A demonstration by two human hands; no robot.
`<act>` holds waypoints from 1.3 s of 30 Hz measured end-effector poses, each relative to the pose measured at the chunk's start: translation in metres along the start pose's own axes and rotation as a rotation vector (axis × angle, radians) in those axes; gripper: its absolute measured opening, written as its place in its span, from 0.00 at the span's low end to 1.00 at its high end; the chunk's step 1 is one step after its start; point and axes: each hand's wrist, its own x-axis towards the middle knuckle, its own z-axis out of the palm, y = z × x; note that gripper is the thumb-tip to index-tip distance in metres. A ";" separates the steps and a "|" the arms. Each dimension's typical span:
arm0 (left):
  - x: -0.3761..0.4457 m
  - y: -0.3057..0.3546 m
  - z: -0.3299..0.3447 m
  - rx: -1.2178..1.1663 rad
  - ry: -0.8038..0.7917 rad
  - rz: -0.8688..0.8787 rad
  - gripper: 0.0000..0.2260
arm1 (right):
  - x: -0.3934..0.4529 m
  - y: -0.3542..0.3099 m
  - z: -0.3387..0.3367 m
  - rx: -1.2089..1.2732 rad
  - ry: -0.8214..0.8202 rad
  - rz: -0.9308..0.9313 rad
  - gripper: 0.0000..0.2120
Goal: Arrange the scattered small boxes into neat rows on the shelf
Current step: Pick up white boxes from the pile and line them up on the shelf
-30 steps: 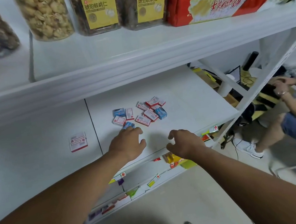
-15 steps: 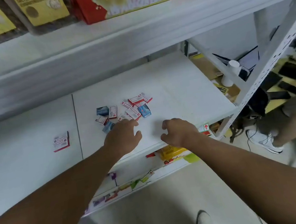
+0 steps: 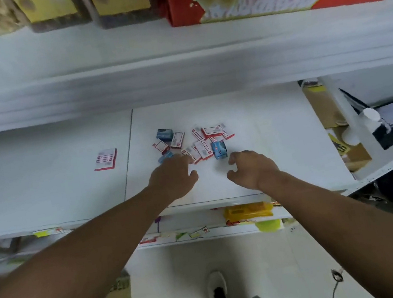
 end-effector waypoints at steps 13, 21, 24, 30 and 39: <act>0.029 -0.006 0.002 -0.062 0.054 -0.033 0.20 | 0.046 -0.002 -0.024 -0.091 -0.038 -0.047 0.21; 0.025 0.029 -0.003 -0.066 0.056 -0.234 0.18 | 0.067 0.032 -0.037 -0.117 -0.075 -0.193 0.21; 0.018 0.050 0.004 -0.085 0.050 -0.279 0.19 | 0.068 0.046 -0.041 -0.158 -0.082 -0.258 0.19; 0.013 0.081 0.014 -0.068 0.051 -0.340 0.20 | 0.067 0.062 -0.047 -0.189 -0.073 -0.335 0.18; 0.050 0.066 0.033 -0.079 0.054 -0.406 0.19 | 0.101 0.055 -0.033 -0.194 -0.025 -0.327 0.20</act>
